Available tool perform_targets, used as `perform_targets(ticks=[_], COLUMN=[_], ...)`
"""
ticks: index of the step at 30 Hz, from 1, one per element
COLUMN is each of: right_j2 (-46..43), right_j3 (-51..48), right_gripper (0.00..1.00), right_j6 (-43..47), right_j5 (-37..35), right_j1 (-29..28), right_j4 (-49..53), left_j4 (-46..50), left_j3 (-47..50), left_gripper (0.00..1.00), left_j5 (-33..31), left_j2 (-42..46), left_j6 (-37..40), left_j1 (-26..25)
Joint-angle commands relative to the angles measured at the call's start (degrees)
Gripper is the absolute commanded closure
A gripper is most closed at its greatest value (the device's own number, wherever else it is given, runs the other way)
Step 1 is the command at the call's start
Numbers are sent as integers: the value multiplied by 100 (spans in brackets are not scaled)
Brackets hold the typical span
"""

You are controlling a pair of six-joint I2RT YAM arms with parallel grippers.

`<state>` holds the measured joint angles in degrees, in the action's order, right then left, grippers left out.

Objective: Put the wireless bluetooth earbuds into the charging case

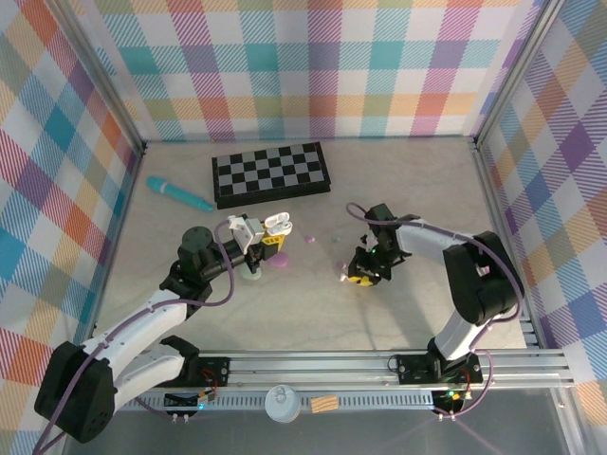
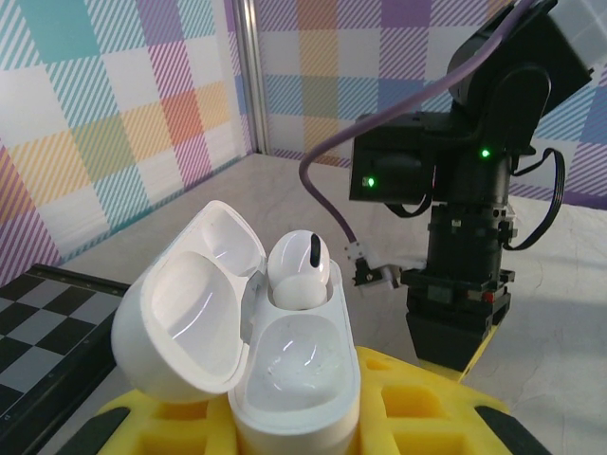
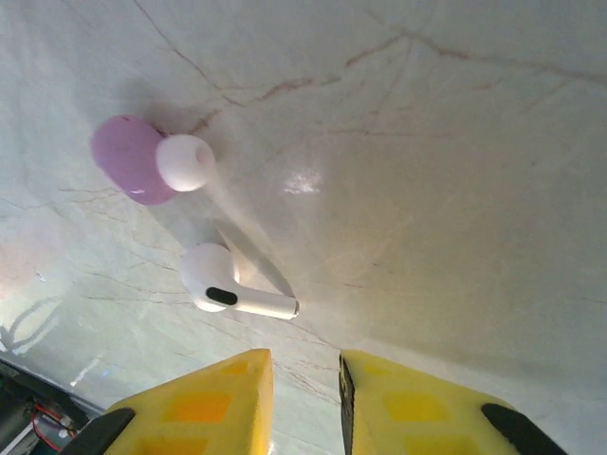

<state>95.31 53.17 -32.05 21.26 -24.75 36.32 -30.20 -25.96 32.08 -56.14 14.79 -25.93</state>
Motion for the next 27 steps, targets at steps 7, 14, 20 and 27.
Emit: perform_targets(ticks=[7, 14, 20, 27], right_j2=[36, 563, 1053, 1389], right_j3=[862, 1491, 1844, 1967], right_gripper=[70, 69, 68, 70], right_j6=[386, 491, 636, 770], right_j5=[-954, -2008, -2269, -2308], right_j1=[-478, -1105, -1449, -1490], right_j4=[722, 1265, 1455, 1413], left_j4=[-261, -111, 349, 280], left_j3=[14, 322, 363, 303], left_gripper=[99, 99, 99, 99], left_j5=[132, -157, -229, -158], left_j2=[80, 677, 1068, 931], left_j6=[14, 33, 114, 122], left_j1=[45, 58, 55, 61])
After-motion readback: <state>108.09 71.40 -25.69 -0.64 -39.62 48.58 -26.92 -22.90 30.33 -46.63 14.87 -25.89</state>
